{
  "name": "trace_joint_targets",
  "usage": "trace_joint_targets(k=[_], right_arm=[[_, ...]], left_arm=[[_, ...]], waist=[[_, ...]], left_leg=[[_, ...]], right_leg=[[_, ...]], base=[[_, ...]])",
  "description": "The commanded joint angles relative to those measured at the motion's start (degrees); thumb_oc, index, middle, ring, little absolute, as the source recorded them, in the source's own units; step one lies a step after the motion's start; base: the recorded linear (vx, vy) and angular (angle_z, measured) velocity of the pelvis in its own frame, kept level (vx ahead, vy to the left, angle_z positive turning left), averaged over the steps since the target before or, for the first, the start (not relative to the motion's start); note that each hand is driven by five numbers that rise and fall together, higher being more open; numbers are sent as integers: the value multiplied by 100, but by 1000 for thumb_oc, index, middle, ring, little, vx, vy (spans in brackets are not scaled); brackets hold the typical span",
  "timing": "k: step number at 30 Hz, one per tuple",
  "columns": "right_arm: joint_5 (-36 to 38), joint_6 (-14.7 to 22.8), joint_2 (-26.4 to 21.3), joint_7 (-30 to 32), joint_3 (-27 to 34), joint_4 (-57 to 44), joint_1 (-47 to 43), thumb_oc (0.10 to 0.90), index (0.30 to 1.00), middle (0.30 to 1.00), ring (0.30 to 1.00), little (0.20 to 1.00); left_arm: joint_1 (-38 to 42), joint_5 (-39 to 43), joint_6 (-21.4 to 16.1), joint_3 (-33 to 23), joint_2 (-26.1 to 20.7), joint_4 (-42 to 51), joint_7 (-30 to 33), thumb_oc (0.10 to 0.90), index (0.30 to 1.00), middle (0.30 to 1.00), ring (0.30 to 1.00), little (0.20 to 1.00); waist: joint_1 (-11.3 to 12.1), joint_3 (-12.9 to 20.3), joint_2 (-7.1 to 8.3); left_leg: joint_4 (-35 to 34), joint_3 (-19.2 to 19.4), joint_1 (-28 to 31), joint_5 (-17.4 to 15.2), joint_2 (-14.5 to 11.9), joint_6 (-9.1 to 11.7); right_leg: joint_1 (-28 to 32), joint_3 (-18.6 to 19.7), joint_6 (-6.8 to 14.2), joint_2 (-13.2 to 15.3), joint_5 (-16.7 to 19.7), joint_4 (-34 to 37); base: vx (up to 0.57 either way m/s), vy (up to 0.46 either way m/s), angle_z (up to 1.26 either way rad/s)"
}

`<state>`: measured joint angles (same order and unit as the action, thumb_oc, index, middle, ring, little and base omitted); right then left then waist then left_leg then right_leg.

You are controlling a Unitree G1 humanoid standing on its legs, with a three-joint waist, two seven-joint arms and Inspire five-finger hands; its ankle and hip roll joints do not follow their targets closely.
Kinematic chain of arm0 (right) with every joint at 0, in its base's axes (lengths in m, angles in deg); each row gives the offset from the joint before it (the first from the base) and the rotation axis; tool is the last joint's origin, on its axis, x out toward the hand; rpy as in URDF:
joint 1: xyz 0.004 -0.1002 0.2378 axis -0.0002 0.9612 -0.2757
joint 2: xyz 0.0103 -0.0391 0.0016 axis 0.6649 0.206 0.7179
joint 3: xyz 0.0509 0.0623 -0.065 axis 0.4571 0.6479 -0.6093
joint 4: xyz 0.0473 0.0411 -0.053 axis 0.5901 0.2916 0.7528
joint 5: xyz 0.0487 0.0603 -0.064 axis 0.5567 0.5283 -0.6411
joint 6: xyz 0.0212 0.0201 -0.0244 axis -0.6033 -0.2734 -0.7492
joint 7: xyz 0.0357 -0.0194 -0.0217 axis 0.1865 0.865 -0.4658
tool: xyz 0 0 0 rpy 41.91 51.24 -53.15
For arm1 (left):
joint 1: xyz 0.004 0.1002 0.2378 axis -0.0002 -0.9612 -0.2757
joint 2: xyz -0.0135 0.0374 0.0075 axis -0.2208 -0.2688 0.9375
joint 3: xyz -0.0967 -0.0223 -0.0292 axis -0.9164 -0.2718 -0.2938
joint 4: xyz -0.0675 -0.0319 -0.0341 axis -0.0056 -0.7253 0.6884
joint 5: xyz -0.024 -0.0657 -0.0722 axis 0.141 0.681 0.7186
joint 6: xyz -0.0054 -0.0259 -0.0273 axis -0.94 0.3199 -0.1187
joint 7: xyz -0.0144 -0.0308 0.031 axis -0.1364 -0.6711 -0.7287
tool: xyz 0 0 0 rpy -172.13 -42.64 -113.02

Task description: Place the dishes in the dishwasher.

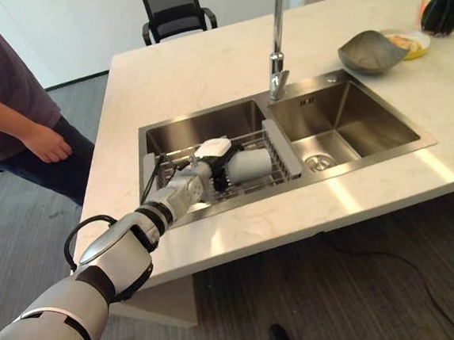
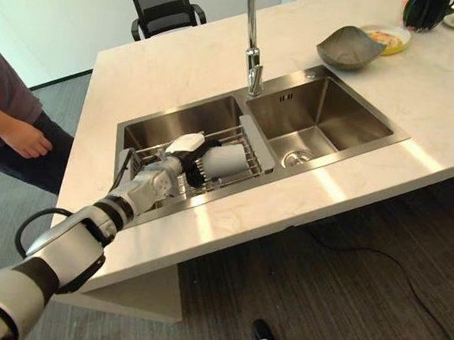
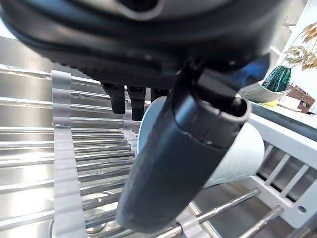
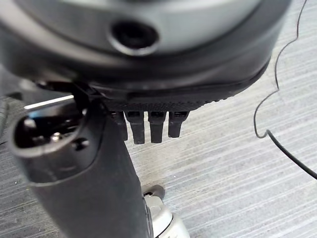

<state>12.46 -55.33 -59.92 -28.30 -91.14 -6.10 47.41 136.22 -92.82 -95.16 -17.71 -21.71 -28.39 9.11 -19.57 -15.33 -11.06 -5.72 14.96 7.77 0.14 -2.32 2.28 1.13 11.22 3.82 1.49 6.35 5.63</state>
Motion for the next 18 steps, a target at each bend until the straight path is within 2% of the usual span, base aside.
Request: trace_joint_targets(k=[1, 2, 7, 10, 12, 13, 14, 16, 17, 18], right_arm=[[100, 115, -68, 31, -89, 186, 111, 800, 900, 900, 900, 900], [91, 125, -62, 25, -86, 180, 150, 800, 900, 900, 900, 900], [46, 149, -14, 61, -59, 246, 288, 800, 900, 900, 900, 900], [44, 118, 69, 85, -69, 353, 346, 800, 900, 900, 900, 900], [44, 119, 70, 85, -75, 355, 343, 800, 900, 900, 900, 900], [83, 106, 95, 87, -99, 343, 289, 800, 900, 900, 900, 900], [83, 106, 95, 87, -99, 343, 289, 800, 900, 900, 900, 900], [104, 104, 104, 95, -170, 298, 149, 800, 900, 900, 900, 900], [104, 104, 104, 95, -170, 298, 149, 800, 900, 900, 900, 900], [83, 113, 134, 102, -224, 262, 87, 800, 900, 900, 900, 900]], left_arm=[[577, -145, -38, -114, 98, -595, 27, 529, 493, 493, 493, 493], [538, -116, -58, -148, 115, -535, 67, 400, 300, 300, 300, 300], [572, -102, -225, -134, -19, -61, 238, 400, 300, 300, 300, 300], [713, 376, -407, -350, -405, 853, 526, 400, 300, 300, 300, 300], [704, 381, -398, -353, -418, 872, 519, 400, 300, 300, 300, 300], [791, 863, -551, -651, -740, 1356, 784, 400, 300, 300, 300, 300], [791, 863, -551, -651, -740, 1356, 784, 400, 300, 300, 300, 300], [841, 1535, -682, -1074, -997, 1670, 1016, 400, 300, 300, 300, 300], [841, 1535, -682, -1074, -997, 1670, 1016, 400, 300, 300, 300, 300], [793, 2027, -756, -1367, -1058, 1810, 1148, 400, 300, 300, 300, 300]], waist=[[9, 305, 190], [20, 315, 186], [92, 392, 247], [263, 520, 394], [252, 514, 399], [377, 610, 507], [377, 610, 507], [454, 677, 584], [454, 677, 584], [526, 725, 606]], left_leg=[[72, -39, 289, -110, -93, 332], [72, -48, 295, -114, -105, 338], [72, -128, 362, -139, -137, 357], [72, -288, 427, -146, -170, 369], [72, -295, 433, -147, -169, 369], [72, -399, 467, -148, -178, 379], [72, -399, 467, -148, -178, 379], [72, -481, 531, -168, -178, 385], [72, -481, 531, -168, -178, 385], [72, -519, 562, -182, -169, 386]], right_leg=[[124, -230, 388, 114, -424, -93], [152, -262, 385, 119, -441, -79], [313, -403, 369, 122, -517, -63], [478, -583, 344, 119, -582, -64], [486, -589, 344, 121, -586, -65], [576, -683, 332, 113, -619, -80], [576, -683, 332, 113, -619, -80], [668, -760, 324, 123, -658, -96], [668, -760, 324, 123, -658, -96], [722, -797, 311, 129, -675, -98]], base=[[40, -22, 0], [0, 0, 0], [33, -42, 8], [26, -68, 26], [17, -35, 44], [21, -48, 25], [37, -56, 7], [26, -8, 12], [33, 8, 23], [27, 13, 16]])
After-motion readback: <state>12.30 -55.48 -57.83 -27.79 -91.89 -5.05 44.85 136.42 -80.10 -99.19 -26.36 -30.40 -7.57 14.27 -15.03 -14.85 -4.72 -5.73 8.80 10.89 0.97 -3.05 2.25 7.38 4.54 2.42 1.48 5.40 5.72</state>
